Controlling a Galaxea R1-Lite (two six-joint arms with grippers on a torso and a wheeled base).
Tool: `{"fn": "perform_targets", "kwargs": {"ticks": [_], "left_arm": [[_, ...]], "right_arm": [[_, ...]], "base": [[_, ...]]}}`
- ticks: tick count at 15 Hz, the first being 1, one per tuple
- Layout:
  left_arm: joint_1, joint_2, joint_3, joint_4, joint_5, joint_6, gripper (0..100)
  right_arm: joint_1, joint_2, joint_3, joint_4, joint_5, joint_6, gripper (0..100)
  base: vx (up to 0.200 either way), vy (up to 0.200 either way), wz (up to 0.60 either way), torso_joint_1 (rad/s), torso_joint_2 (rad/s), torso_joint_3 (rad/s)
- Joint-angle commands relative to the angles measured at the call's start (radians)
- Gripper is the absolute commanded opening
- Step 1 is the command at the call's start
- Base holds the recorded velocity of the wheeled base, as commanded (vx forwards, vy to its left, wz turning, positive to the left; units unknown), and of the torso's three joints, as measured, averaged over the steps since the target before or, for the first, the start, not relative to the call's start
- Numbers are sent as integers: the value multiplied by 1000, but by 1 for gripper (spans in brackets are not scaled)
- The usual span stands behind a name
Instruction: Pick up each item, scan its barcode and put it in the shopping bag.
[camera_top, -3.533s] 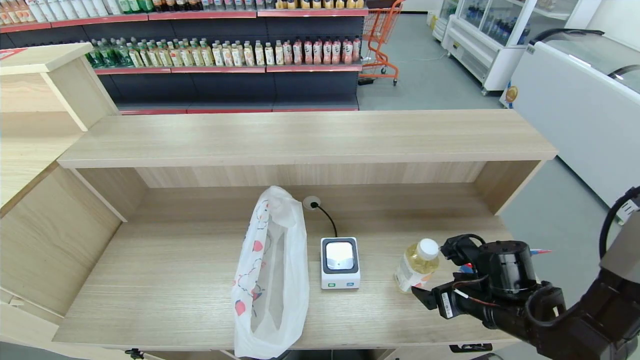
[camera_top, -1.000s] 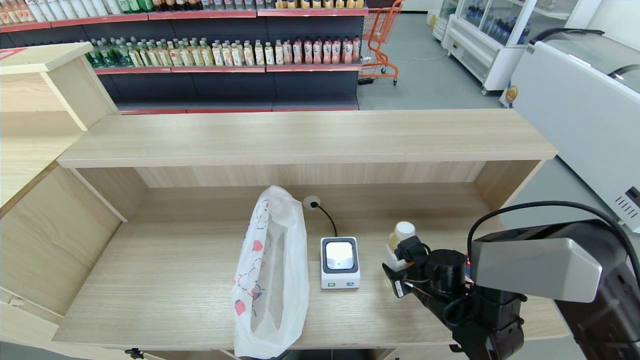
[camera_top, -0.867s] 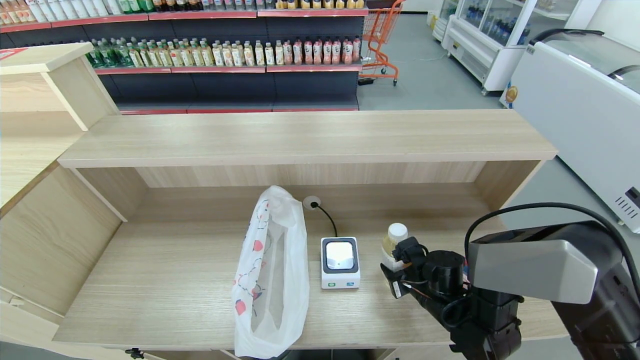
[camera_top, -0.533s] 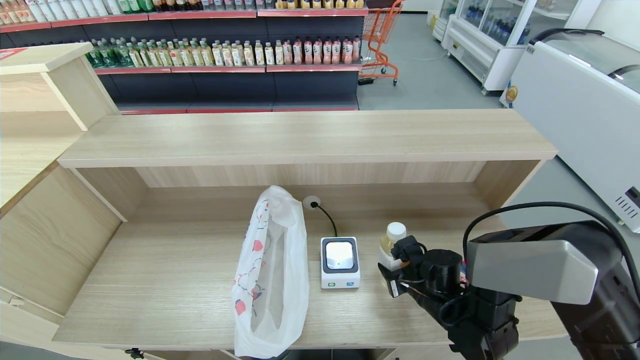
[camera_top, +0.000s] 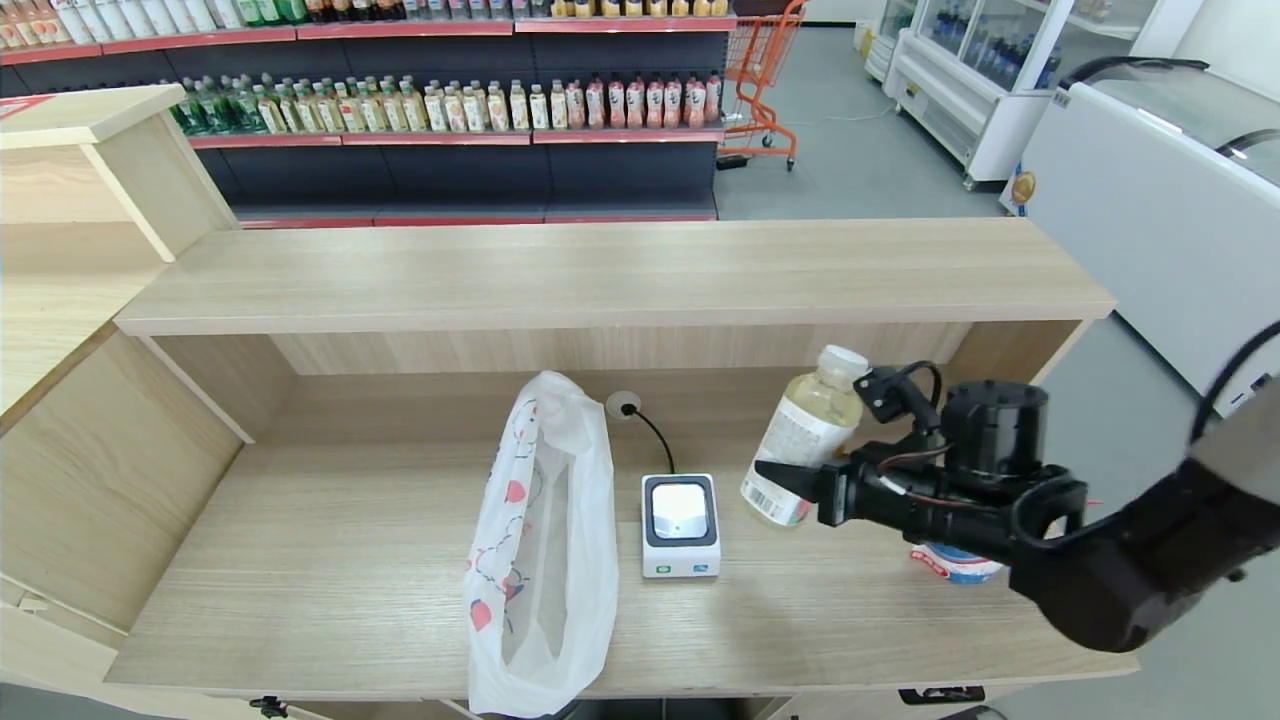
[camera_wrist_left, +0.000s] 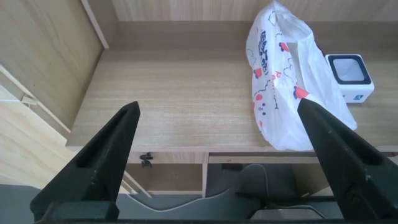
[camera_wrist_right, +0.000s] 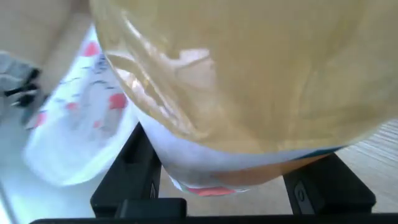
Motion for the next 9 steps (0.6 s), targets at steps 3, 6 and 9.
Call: {"fn": "perform_targets", "kwargs": {"ticks": [3, 6, 9], "left_arm": [[0, 2, 0, 0, 0, 0, 100], [0, 0, 0, 0, 0, 0, 100], [0, 0, 0, 0, 0, 0, 100]], "right_arm": [[12, -411, 96, 291, 352, 47, 0], [87, -478, 137, 369, 357, 55, 0], [133, -534, 139, 426, 357, 101, 0]], "base": [[0, 0, 0, 0, 0, 0], [0, 0, 0, 0, 0, 0], [0, 0, 0, 0, 0, 0]]}}
